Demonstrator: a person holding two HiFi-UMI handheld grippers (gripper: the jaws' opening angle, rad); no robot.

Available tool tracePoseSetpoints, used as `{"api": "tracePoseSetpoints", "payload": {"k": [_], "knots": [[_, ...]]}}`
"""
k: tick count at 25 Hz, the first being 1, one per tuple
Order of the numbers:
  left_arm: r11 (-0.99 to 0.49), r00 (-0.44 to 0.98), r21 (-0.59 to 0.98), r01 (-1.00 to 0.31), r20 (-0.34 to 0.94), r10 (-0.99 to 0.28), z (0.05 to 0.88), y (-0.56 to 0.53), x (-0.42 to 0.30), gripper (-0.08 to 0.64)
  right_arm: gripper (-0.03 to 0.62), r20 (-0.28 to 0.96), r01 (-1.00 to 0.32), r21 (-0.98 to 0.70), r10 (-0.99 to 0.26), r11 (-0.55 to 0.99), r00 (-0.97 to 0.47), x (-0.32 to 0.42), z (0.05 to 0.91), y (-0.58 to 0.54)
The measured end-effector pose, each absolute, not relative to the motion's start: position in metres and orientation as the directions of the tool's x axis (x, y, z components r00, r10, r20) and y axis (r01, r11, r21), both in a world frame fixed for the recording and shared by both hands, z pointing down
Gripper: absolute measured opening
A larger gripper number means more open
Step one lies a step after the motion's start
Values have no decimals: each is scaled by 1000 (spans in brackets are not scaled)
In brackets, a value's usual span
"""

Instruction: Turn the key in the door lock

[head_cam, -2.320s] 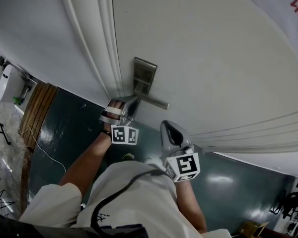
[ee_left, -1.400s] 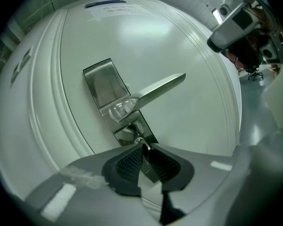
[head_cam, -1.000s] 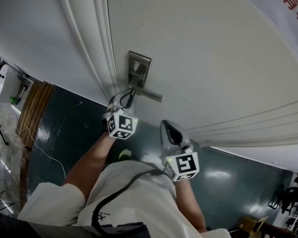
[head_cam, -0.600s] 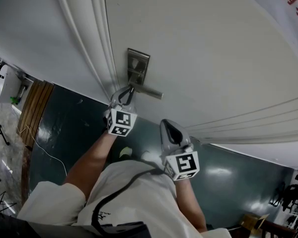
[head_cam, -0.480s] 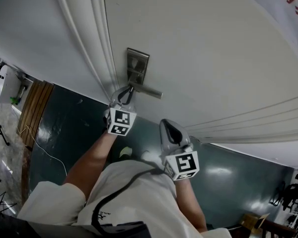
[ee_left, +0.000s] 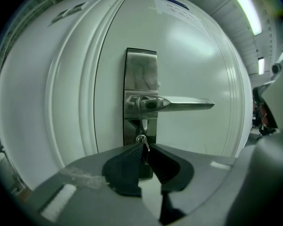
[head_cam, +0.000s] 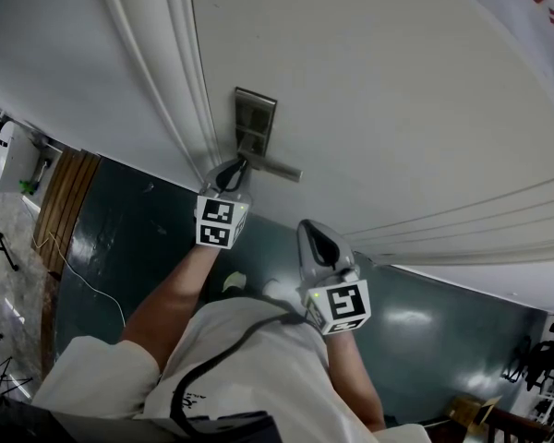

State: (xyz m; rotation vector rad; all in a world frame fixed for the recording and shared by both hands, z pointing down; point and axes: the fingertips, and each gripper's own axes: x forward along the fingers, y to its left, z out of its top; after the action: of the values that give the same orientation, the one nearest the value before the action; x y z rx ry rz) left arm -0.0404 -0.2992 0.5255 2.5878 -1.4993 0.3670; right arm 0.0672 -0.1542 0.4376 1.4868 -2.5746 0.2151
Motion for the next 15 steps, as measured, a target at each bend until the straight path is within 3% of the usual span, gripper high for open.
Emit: {"api": "tracePoseSetpoints", "payload": {"k": [15], "knots": [[-433, 529, 354, -829, 246, -812, 527, -301, -45, 32, 9, 207, -857, -37, -835, 515, -510, 60, 439, -161]]}}
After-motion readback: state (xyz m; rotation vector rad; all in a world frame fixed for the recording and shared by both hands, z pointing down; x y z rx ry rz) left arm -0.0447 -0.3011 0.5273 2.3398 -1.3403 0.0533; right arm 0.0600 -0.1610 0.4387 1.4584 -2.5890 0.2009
